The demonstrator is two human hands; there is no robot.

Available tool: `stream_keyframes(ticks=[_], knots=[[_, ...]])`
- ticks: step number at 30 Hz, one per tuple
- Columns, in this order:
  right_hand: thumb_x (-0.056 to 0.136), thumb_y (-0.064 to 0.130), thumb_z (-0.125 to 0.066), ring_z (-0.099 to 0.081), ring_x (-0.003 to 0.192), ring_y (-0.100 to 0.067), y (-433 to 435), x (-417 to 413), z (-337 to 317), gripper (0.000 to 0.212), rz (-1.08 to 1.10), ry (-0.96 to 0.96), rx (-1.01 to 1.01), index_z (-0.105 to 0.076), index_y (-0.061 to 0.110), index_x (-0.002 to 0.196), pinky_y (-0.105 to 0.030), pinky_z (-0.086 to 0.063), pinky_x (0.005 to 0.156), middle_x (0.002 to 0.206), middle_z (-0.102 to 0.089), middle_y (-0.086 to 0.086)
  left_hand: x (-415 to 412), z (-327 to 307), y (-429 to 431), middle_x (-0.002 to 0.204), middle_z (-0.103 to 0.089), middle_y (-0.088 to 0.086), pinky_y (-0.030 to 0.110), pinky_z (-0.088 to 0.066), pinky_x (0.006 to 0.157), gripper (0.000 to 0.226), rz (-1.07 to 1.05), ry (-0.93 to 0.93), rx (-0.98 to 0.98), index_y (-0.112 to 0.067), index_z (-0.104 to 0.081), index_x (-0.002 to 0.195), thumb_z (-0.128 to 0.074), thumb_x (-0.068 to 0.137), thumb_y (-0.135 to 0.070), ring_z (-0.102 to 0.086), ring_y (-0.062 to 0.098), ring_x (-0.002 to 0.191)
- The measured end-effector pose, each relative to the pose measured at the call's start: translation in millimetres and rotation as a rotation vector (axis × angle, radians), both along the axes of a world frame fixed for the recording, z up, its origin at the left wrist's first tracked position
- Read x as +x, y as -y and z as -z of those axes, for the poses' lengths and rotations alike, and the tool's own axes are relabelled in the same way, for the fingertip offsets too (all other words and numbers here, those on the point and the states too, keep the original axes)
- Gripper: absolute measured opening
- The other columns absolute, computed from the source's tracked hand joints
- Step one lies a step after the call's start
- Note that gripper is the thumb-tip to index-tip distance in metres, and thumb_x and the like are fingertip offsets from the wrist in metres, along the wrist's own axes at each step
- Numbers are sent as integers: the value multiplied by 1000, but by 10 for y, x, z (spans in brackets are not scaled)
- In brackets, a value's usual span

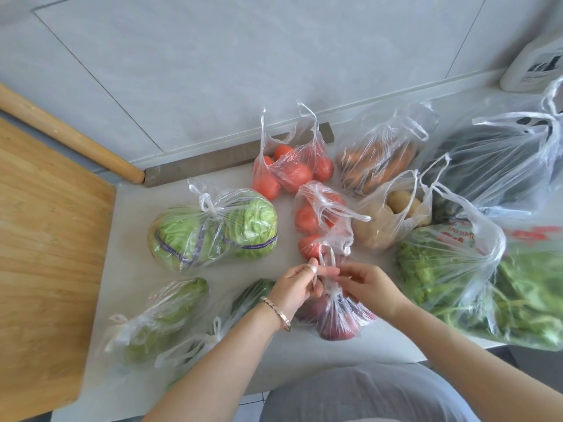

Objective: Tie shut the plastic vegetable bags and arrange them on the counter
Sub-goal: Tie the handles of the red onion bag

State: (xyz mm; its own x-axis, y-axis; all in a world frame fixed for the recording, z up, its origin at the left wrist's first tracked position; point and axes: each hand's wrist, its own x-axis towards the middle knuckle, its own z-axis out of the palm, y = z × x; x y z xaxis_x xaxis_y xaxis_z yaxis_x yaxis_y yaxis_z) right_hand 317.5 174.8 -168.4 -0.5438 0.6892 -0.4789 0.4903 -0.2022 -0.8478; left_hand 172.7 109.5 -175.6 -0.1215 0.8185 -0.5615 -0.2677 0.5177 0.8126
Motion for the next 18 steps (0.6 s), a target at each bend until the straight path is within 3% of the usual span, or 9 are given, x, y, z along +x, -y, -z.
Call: stream_keyframes(ticks=[2,4,6,9,11,13,15,16,18], knots=[[88,16,-58,-39,45,-2,93,-9,92,10,-165,106,109,-69,17,89,-15,-32,51,50,-49,9,7,-39,20,77,-72,-1,15,-37,58,52,-25,-5,18,1,-62,64,-29,99,-18,-42,3,44],[88,18,-59,-41,56,-8,143,-45,133,14,-202,105,181,-68,9,86,-21,-33,58,63,-51,0,27,-57,19,75,-72,-2,13,-40,56,56,-48,23,50,-10,-71,62,-30,99,-18,-46,2,44],[90,17,-56,-43,54,-5,148,-60,135,20,-120,40,155,-67,8,77,-19,-34,58,64,-52,-2,34,-47,2,70,-71,1,11,-43,55,49,-87,37,54,-10,-69,72,-29,99,-17,-49,1,43],[91,19,-54,-37,38,-2,151,-82,179,30,78,16,15,-65,15,64,-17,-33,49,47,-45,7,32,-42,-11,65,-68,2,19,-47,60,49,-195,22,47,-14,-70,66,-33,98,-15,-47,2,40],[91,20,-55,-32,37,-3,154,-143,222,36,181,39,-2,-61,9,57,-19,-29,46,42,-39,8,51,-52,-6,64,-61,0,24,-47,68,43,-205,-161,78,-18,-67,67,-37,97,-12,-50,-1,44],[91,20,-52,-30,45,-8,174,-230,240,41,129,92,73,-50,4,53,-22,-22,45,46,-35,3,121,-175,-19,74,-54,-7,10,-43,73,27,-126,-396,169,-11,-60,74,-41,93,-14,-55,-8,57],[93,19,-47,-29,51,-12,219,-265,250,38,-26,142,193,-43,5,57,-24,-21,47,51,-35,1,183,-255,-48,90,-39,-15,-4,-32,79,28,-10,-609,239,-1,-59,79,-39,84,-19,-48,-23,78],[93,17,-45,-31,53,-14,236,-250,249,34,-89,139,225,-44,2,63,-24,-22,48,55,-38,-1,192,-266,-68,93,-33,-18,-7,-27,81,32,29,-676,269,3,-61,79,-38,83,-19,-44,-27,85],[87,14,-45,-33,58,-15,261,-194,258,27,-157,64,251,-47,-6,70,-25,-25,52,61,-39,-1,201,-294,-136,86,-38,-15,-4,-30,78,32,61,-636,246,6,-63,77,-41,88,-15,-49,-17,82]])
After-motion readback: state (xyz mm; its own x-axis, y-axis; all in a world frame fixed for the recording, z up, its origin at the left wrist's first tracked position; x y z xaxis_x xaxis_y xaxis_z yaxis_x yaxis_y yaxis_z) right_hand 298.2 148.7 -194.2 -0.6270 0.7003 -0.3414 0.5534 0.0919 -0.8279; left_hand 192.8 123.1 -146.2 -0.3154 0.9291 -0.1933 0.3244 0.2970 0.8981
